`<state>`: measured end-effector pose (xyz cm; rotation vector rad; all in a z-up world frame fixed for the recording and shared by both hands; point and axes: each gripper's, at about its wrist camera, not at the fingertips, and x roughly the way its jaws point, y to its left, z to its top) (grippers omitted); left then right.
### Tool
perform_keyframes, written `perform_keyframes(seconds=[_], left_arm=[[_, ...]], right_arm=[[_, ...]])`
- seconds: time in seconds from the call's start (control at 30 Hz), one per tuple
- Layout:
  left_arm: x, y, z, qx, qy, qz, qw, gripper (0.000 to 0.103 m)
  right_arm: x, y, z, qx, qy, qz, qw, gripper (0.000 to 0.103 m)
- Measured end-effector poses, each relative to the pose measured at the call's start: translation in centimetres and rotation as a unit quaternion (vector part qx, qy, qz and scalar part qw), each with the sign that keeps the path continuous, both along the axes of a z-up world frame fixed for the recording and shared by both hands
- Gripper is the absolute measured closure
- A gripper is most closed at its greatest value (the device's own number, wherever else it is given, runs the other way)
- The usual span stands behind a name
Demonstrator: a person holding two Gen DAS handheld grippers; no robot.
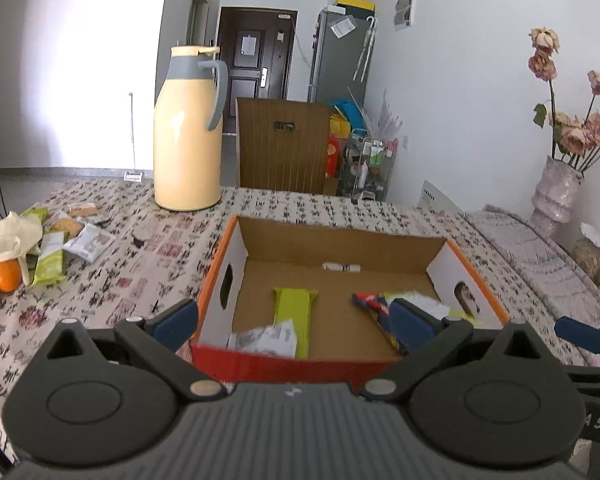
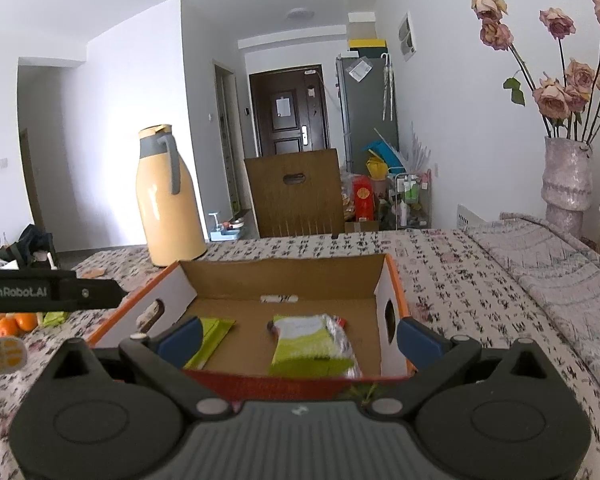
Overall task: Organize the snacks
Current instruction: 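Move both tools back toward the snack pile in front of the box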
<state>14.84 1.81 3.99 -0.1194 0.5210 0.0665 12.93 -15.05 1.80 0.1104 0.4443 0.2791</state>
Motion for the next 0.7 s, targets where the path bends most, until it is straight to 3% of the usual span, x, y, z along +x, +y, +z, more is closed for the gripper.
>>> perform_keyframes(seconds=[0.37,0.7], left_arm=[[-3.3,0.7,-2.5,0.001,0.024,-0.006,0.9997,0.0],[-6.7,2.1,-4.5,0.014,0.019,-0.013,0.9996,0.0]], right_arm=[[-3.8,-0.3,-1.6,-0.001,0.028,0.008,1.0,0.0],[-6.5,-1.1,-3.1,-0.009,0.05,0.008,0.999,0.0]])
